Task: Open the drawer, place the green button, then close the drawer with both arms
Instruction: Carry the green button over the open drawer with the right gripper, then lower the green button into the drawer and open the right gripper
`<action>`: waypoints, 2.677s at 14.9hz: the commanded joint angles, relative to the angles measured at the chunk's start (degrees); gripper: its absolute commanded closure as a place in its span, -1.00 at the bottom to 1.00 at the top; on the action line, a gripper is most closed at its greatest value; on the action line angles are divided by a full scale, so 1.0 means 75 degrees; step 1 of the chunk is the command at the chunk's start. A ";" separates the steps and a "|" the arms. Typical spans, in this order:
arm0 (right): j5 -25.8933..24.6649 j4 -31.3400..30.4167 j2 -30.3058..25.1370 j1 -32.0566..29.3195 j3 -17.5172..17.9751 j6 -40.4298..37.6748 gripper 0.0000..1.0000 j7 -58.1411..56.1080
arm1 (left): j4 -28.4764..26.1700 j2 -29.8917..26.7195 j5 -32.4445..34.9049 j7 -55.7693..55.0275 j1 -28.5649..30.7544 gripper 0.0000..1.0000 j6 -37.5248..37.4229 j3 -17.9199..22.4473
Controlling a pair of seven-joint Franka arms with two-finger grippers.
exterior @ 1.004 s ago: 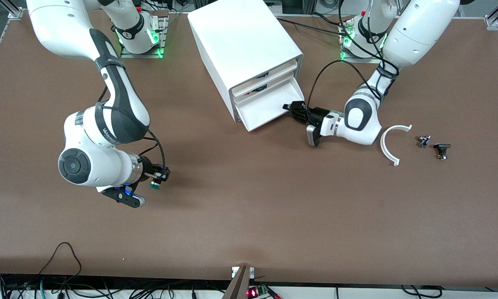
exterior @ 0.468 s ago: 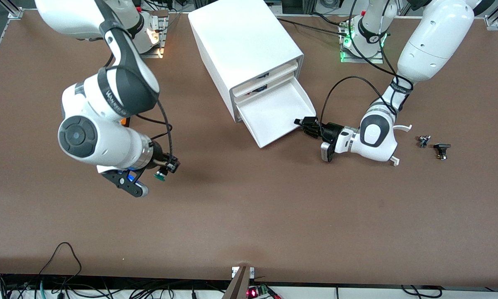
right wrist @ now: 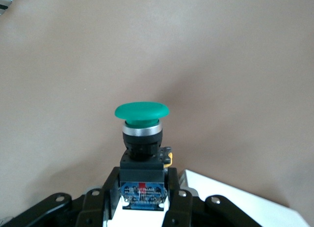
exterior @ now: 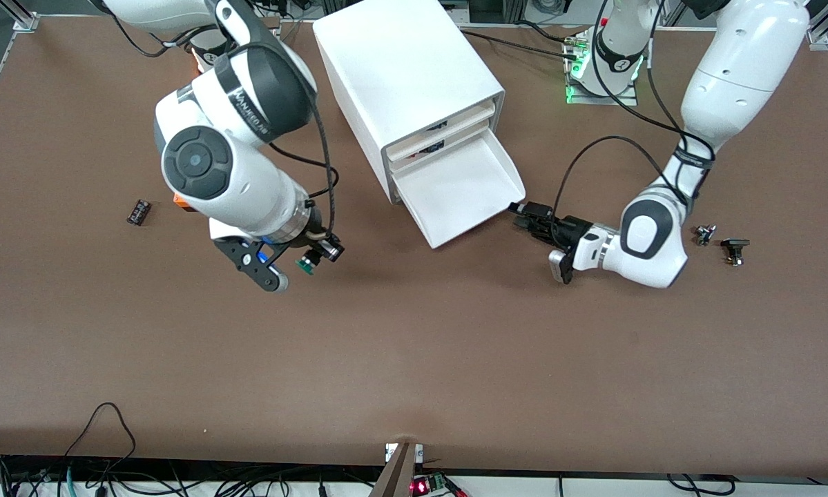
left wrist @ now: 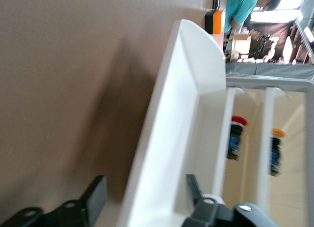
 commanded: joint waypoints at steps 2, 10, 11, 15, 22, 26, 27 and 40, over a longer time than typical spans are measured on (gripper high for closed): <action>-0.0038 0.0254 0.0019 0.0166 0.0218 0.0379 1.00 0.1257 | 0.1192 -0.0214 0.1161 -0.1904 0.0109 -1.00 -0.1144 -0.0015; -0.0259 0.0195 0.0370 0.1207 0.0583 0.2044 1.00 0.4176 | 0.2596 -0.1270 0.3748 -0.5011 -0.0019 -1.00 -0.1669 -0.0121; -0.0423 0.0137 0.0475 0.1394 0.0583 0.2231 1.00 0.4434 | 0.2948 -0.1270 0.4310 -0.5164 -0.0066 -1.00 -0.1788 -0.0133; -0.0553 -0.0436 0.0897 0.1876 0.0583 0.3016 1.00 0.5092 | 0.3537 -0.1118 0.6537 -0.5131 -0.0535 -1.00 -0.1696 -0.0109; -0.0846 -0.1878 0.1167 0.2392 0.0583 0.4575 1.00 0.5831 | 0.3526 -0.0567 0.7304 -0.5084 -0.0454 -1.00 -0.1344 -0.0051; -0.0893 -0.2125 0.1366 0.2509 0.0583 0.5068 1.00 0.6124 | 0.3491 -0.0520 0.7269 -0.5142 -0.0430 -1.00 -0.1344 -0.0039; -0.0905 -0.2137 0.1413 0.2602 0.0583 0.5092 1.00 0.6241 | 0.3479 -0.0520 0.7257 -0.5154 -0.0430 -1.00 -0.1344 -0.0050; -0.0998 -0.1177 0.1262 0.2498 0.0092 0.4039 -1.00 0.5951 | 0.3479 -0.0520 0.7234 -0.5260 -0.0454 -1.00 -0.1356 -0.0039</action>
